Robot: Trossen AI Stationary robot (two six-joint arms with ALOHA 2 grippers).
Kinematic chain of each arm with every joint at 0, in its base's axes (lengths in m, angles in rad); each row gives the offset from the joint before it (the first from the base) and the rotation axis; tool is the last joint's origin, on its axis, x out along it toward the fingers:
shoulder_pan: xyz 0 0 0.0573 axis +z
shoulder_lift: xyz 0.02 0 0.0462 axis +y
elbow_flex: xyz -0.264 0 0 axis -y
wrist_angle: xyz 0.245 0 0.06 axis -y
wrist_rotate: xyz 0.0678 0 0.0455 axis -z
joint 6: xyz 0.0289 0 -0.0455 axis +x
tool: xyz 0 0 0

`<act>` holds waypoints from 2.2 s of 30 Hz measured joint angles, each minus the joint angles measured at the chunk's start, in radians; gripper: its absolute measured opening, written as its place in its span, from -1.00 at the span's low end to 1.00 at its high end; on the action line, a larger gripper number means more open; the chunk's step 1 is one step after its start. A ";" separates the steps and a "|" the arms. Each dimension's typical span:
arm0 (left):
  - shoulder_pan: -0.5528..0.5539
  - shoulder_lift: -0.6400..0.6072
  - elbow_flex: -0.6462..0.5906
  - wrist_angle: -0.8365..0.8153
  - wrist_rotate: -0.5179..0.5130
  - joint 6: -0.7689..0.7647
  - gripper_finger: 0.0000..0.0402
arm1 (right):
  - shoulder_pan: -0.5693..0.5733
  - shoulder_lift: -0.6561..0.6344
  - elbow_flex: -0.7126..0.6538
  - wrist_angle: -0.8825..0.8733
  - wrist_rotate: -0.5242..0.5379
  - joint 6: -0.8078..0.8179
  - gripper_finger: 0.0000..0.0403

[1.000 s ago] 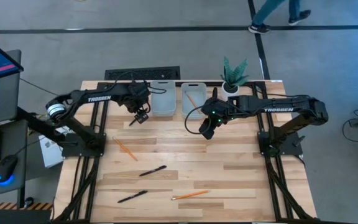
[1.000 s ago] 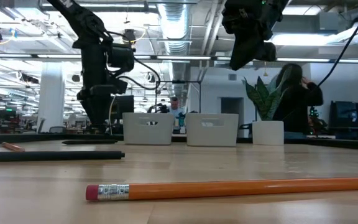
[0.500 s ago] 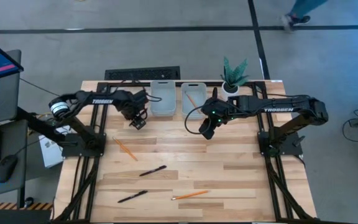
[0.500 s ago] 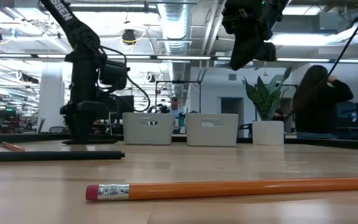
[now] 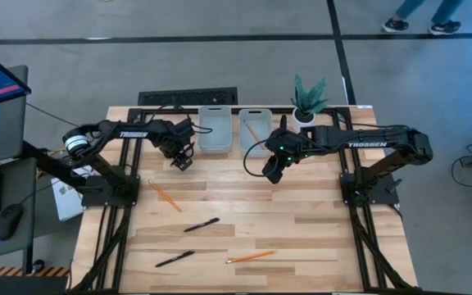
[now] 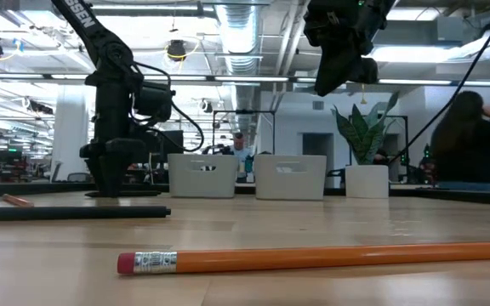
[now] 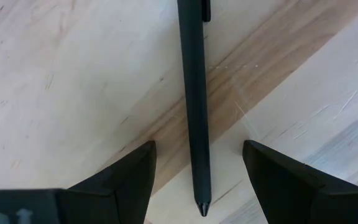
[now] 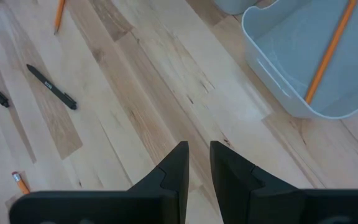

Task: Sort pens & pencils
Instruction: Put the top black pen into the left gray bin

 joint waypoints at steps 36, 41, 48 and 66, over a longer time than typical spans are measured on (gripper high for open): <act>-0.002 0.035 0.046 -0.048 -0.012 -0.029 -0.72 | 0.000 0.000 0.000 0.000 0.000 0.000 -0.57; -0.003 0.036 0.045 -0.045 -0.016 -0.041 -0.72 | 0.000 0.000 0.000 0.000 0.000 0.000 -0.57; -0.003 0.036 0.044 -0.043 -0.021 -0.041 -0.72 | 0.000 0.000 0.000 0.000 0.000 0.000 -0.57; -0.001 0.003 0.062 -0.084 -0.033 -0.048 -0.72 | 0.000 0.000 0.000 0.000 0.000 0.000 -0.57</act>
